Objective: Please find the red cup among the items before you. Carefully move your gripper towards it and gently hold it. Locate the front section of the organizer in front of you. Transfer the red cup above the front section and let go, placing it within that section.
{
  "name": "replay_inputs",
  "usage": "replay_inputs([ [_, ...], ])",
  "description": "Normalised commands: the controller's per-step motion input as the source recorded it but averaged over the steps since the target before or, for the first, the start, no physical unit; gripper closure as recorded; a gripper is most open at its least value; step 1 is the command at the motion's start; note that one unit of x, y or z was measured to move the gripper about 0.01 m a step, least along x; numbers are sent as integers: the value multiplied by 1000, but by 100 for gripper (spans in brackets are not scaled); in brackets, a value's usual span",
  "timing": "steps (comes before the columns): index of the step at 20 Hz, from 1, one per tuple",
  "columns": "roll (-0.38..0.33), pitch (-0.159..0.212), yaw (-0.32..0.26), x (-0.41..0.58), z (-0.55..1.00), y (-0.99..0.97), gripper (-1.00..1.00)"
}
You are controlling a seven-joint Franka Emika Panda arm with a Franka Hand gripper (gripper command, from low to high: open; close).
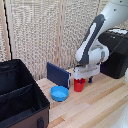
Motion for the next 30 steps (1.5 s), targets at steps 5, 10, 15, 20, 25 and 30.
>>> replay_inputs([
  [5, -2, 0, 0, 8, -191, -6, 100],
  [10, 0, 0, 0, -2, -62, 0, 100],
  [15, -3, -75, -35, -54, -6, 0, 100],
  [20, -2, -110, -88, -10, 511, -86, 100],
  [25, 27, -15, -36, 8, 984, -117, 100],
  [30, 50, 55, -56, 0, 973, -10, 100],
])
